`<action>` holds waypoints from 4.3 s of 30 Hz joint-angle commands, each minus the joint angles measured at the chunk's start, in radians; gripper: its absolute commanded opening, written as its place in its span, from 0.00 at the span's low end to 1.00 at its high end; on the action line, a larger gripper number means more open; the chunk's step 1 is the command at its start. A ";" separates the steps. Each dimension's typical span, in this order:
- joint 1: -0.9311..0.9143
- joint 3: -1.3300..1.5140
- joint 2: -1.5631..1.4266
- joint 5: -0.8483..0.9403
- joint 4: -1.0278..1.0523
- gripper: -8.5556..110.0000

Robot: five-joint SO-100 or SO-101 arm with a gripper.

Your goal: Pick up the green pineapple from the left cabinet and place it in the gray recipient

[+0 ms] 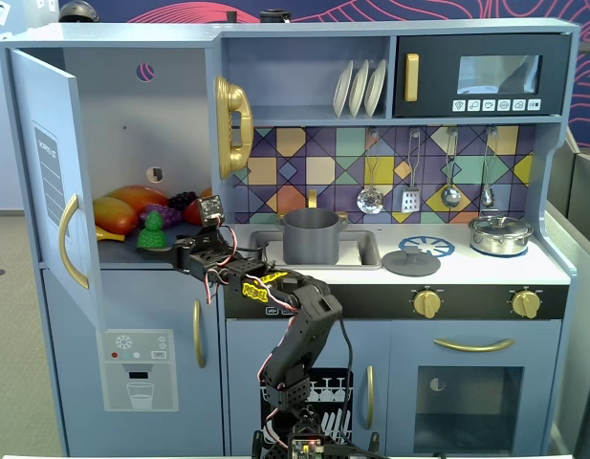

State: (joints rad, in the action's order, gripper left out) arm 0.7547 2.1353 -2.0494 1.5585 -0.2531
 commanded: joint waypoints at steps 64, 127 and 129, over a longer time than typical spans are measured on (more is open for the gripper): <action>-0.703 -0.163 -0.660 -0.067 0.641 0.07; -0.729 0.845 -0.928 -0.069 1.299 0.07; -0.726 0.865 -0.960 -0.041 1.376 0.07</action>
State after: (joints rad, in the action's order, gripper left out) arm 0.0123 2.9759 -2.9667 1.4864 1.0784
